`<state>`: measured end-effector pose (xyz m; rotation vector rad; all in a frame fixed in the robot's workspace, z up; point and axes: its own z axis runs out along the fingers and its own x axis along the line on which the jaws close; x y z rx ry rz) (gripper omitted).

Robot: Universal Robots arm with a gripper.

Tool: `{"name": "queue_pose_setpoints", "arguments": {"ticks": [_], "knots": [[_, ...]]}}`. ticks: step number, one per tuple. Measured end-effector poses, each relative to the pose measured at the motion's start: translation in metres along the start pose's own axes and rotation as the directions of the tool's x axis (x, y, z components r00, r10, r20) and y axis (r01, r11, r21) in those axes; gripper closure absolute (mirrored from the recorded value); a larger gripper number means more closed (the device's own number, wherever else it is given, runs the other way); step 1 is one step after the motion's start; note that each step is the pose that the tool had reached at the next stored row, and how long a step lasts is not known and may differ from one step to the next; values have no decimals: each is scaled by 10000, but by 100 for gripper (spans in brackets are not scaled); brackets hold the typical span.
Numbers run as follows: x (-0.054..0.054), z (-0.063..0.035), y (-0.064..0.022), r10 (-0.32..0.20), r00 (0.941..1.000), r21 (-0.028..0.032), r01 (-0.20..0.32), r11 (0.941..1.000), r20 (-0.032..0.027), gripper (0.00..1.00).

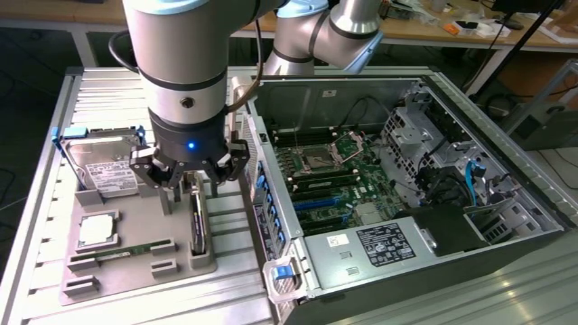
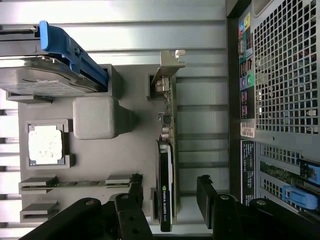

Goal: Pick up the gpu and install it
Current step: 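Pick up the gpu and move the gpu toward the slot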

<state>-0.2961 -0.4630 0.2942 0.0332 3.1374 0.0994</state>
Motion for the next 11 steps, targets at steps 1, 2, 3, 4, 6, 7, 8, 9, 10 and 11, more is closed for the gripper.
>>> {"name": "queue_pose_setpoints", "arguments": {"ticks": [1, 2, 3, 4, 6, 7, 8, 9, 10, 11], "knots": [[0, 8, -1, -1, 10000, 1, 0, 10000, 1, 44], [0, 14, -1, -1, 10000, 1, 1, 10000, 2, 44], [0, 17, -2, -1, 10000, 1, 1, 10000, 2, 44], [0, 20, -2, 0, 10000, 1, 0, 10000, 1, 44], [0, 25, -2, 0, 10000, 1, 0, 10000, 2, 44], [0, 27, -2, -1, 10000, 0, 1, 10000, 2, 44], [0, 29, -2, 0, 10000, 1, 0, 10000, 1, 44], [0, 30, -2, 0, 10000, 1, 0, 10000, 1, 44], [0, 32, -2, 0, 10000, 1, 0, 10000, 2, 44], [0, 33, -2, 0, 10000, 1, 0, 10000, 2, 44]]}}
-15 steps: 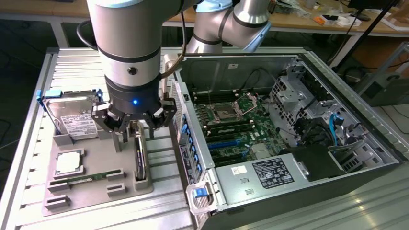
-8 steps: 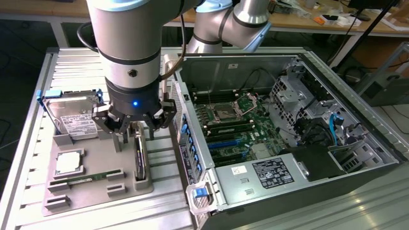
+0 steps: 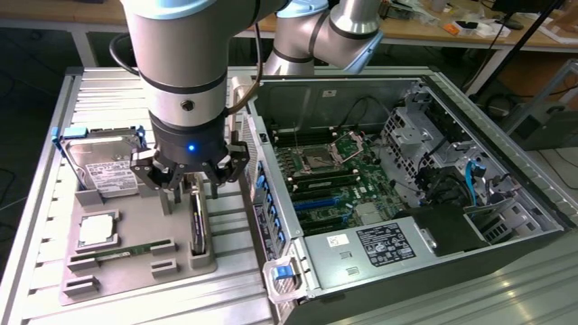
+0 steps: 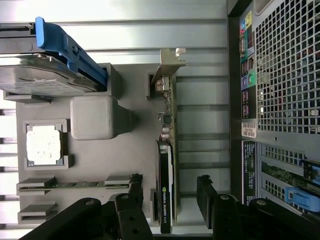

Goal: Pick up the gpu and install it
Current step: 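Pick up the gpu and move the gpu toward the slot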

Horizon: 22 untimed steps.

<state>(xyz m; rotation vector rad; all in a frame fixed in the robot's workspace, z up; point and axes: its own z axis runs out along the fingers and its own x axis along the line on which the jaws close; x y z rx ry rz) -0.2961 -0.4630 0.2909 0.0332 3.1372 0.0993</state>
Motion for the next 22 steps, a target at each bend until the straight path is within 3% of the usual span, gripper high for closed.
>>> {"name": "queue_pose_setpoints", "arguments": {"ticks": [22], "knots": [[1, 102, -6, 0, 10000, 0, 0, 10000, 0, 44]]}}
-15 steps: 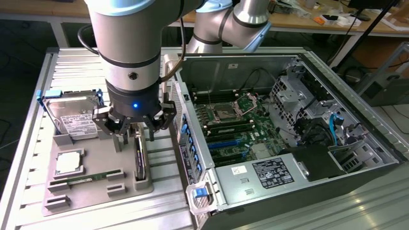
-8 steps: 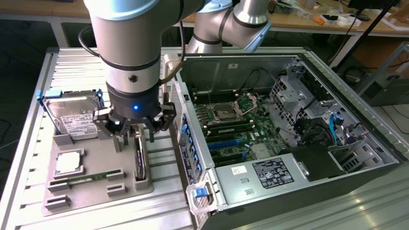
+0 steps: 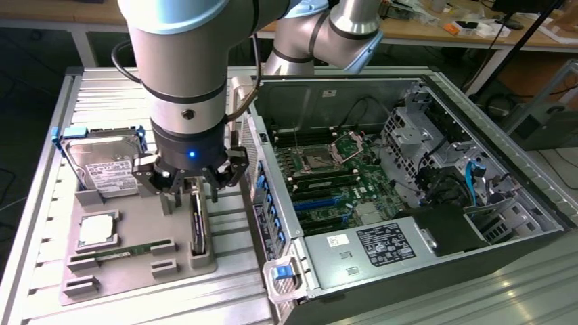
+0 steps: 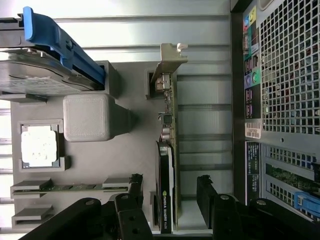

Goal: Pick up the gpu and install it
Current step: 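Pick up the gpu and move the gpu toward the slot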

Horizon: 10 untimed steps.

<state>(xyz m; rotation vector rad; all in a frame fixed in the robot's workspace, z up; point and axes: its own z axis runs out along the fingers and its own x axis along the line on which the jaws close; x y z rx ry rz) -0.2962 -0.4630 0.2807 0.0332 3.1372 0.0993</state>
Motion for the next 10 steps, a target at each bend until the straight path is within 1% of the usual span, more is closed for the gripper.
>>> {"name": "queue_pose_setpoints", "arguments": {"ticks": [10], "knots": [[5, 52, -4, 0, 10000, 0, 0, 10000, 1, 44]]}}
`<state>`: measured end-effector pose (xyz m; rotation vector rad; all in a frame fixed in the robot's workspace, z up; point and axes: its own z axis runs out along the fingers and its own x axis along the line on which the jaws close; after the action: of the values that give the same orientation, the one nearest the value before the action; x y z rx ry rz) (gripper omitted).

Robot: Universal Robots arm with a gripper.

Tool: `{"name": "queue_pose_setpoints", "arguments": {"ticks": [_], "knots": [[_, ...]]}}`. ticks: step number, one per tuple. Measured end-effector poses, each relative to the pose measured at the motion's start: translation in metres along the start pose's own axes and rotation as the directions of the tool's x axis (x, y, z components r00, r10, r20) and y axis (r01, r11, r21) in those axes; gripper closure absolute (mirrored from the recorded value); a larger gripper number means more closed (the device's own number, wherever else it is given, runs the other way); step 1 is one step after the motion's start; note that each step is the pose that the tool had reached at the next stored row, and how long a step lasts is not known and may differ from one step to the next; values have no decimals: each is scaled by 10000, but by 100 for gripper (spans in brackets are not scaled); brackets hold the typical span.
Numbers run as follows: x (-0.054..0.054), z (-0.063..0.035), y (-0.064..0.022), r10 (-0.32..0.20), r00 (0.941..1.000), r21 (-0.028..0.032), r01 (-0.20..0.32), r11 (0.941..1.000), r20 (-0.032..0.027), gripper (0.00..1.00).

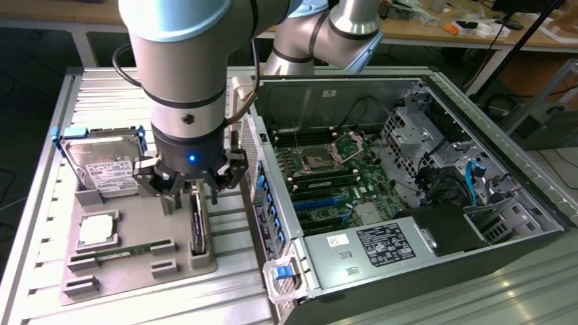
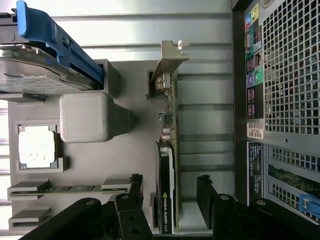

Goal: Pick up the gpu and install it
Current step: 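Pick up the gpu and move the gpu toward the slot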

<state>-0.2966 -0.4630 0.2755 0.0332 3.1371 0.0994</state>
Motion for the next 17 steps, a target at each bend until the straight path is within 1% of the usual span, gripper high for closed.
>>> {"name": "queue_pose_setpoints", "arguments": {"ticks": [13, 17], "knots": [[15, 109, -7, -1, 10000, 1, 1, 10000, 14, 44], [15, 130, -9, -1, 10000, 0, 1, 10000, 18, 44]]}}
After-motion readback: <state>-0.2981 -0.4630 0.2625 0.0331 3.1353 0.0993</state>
